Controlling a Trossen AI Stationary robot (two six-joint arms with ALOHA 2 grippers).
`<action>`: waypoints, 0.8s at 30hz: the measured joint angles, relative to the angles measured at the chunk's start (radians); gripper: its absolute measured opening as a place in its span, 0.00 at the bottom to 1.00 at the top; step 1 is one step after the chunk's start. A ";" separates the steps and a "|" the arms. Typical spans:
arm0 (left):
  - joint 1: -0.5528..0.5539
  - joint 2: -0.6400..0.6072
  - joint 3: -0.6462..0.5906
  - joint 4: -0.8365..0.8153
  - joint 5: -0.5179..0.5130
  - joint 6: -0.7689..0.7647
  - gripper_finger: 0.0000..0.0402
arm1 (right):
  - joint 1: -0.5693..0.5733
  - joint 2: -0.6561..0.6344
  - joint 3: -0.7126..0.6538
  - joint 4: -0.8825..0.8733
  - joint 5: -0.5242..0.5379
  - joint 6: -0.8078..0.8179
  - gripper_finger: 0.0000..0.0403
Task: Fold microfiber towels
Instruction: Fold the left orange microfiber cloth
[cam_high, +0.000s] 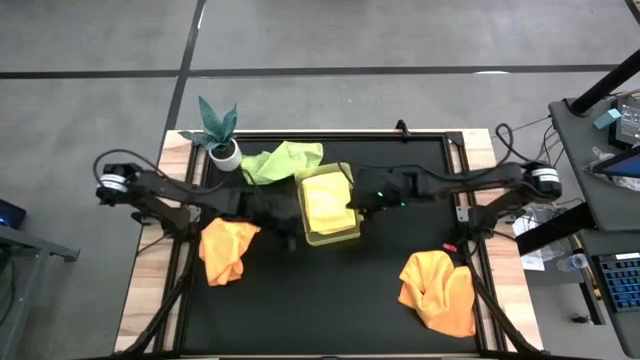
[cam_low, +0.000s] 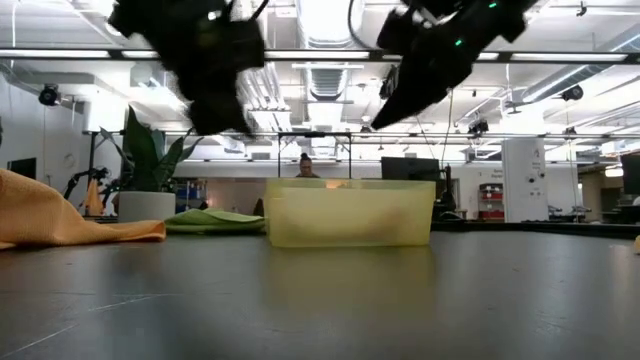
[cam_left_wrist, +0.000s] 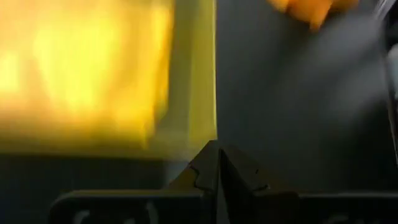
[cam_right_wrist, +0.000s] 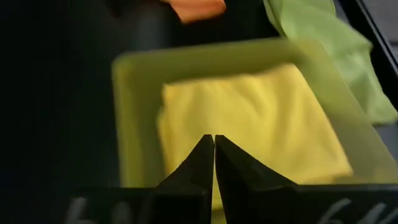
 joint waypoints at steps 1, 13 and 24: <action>-0.021 -0.008 0.000 -0.088 0.001 -0.070 0.00 | 0.015 -0.017 -0.027 0.039 0.000 0.015 0.02; -0.294 -0.029 0.083 -0.876 0.016 -0.433 0.00 | 0.087 -0.048 -0.162 0.336 0.002 0.045 0.02; -0.471 -0.028 0.074 -0.888 -0.017 -0.402 0.29 | 0.087 0.026 -0.161 0.395 0.001 0.115 0.02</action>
